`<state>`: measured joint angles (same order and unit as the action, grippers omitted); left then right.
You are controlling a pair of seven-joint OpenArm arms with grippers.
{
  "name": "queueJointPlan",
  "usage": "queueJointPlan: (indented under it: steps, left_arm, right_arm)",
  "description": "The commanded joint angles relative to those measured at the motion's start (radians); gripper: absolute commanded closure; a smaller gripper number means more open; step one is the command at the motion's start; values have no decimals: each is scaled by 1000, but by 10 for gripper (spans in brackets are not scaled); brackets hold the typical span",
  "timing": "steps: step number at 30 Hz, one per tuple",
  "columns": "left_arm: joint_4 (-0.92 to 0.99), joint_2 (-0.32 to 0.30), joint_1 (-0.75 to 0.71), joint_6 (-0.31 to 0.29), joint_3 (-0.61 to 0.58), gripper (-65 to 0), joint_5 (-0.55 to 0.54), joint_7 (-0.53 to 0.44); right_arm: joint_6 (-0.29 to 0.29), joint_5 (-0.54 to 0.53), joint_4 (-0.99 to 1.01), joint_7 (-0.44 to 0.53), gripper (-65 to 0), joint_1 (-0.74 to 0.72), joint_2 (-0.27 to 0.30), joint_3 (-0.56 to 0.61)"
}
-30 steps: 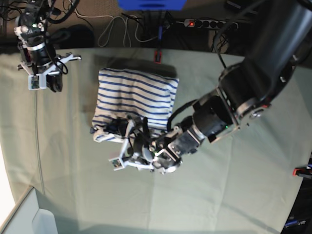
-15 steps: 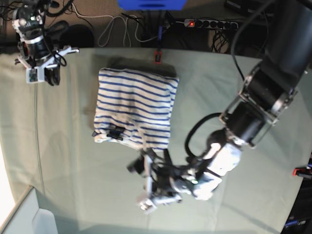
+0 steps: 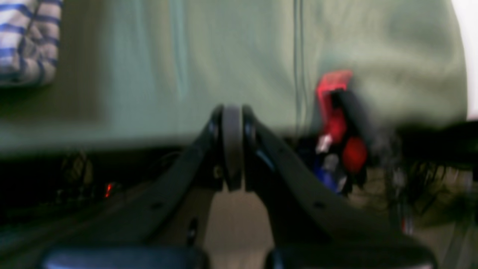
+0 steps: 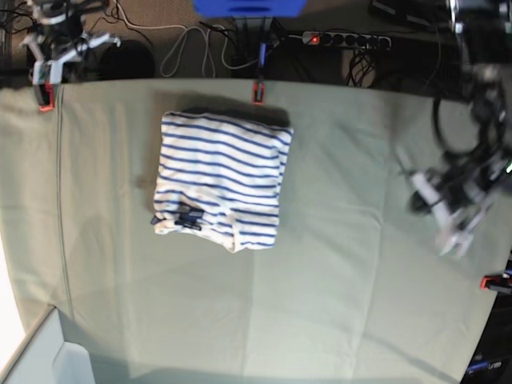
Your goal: Layout the t-shirt on the table in an organized manner, then fold the t-shirt properly
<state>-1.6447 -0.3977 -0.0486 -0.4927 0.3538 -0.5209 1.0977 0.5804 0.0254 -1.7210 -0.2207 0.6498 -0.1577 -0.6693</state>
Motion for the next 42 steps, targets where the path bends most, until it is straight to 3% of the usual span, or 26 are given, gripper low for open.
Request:
queueJointPlan:
  steps: [1, 5, 8, 9, 14, 17, 22, 27, 30, 32, 36, 38, 42]
  left_arm:
    - [-21, -14, -35, 2, 75, -22, -8, -18]
    - [10, -13, -218, -4, 222, 0, -6, -50]
    - [54, -13, -330, -8, 228, 0, 40, -115]
    - [77, -8, -359, -8, 227, 0, 60, -141]
    - [246, 76, -439, -10, 221, 0, 218, -258]
    - [395, 138, -448, -10, 225, 0, 330, -330]
    - [687, 196, -416, -10, 221, 0, 414, -565]
    - [1026, 211, -296, -1, 219, 0, 473, -868]
    - [1260, 211, -185, 4, 219, 0, 551, -1031]
    - [1395, 207, -110, 41, 221, 0, 615, -1092]
    - [1507, 213, -24, 251, 221, 0, 726, -1175]
    - [1506, 245, -17, 351, 221, 0, 776, -1203]
    - [1515, 285, 3, 457, 221, 0, 868, -1227]
  right_arm:
    - [8, -9, 11, 20, 0, 14, 1, 3]
    - [20, -9, 129, 22, 0, 17, 1, 3]
    - [118, -8, 229, 20, 0, 11, 1, 4]
    - [118, -6, 255, 20, 0, 9, 1, 3]
    - [118, -6, 382, 20, 0, 9, 1, 4]
    - [118, -6, 482, 22, 0, 6, 31, 50]
    - [118, -9, 694, 33, 0, -66, 105, 173]
    - [118, -5, 922, 125, 0, -193, 142, 182]
    - [-40, -5, 1070, 249, 0, -246, 169, 213]
    - [-138, -5, 1186, 364, 0, -278, 200, 293]
    - [-376, -5, 1447, 580, 0, -359, 238, 431]
    - [-497, -5, 1570, 668, 0, -404, 249, 472]
    - [-652, -5, 1680, 735, 0, -468, 255, 563]
